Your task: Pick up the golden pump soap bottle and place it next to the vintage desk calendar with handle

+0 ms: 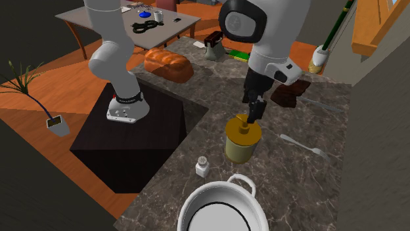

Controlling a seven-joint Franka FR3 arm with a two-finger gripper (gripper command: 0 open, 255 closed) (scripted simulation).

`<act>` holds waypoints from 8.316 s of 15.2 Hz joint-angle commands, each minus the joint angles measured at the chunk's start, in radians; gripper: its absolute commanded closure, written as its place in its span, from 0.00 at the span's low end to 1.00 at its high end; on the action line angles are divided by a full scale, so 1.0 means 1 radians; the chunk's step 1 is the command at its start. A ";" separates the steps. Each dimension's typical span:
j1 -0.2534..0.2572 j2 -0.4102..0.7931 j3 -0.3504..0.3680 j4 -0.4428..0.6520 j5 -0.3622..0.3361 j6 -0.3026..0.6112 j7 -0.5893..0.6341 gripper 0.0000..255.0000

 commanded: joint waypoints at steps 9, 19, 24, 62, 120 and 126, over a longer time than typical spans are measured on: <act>-0.016 0.060 -0.001 -0.038 0.022 0.094 -0.024 0.00; -0.016 0.060 -0.001 -0.038 0.022 0.094 -0.024 1.00; -0.016 0.061 -0.001 -0.036 0.022 0.094 -0.025 1.00; -0.030 0.045 -0.014 0.432 0.016 -0.388 -0.047 1.00; 0.539 0.040 0.384 0.711 0.018 -0.696 0.915 1.00; 0.642 0.308 0.429 1.132 0.015 -0.848 1.059 1.00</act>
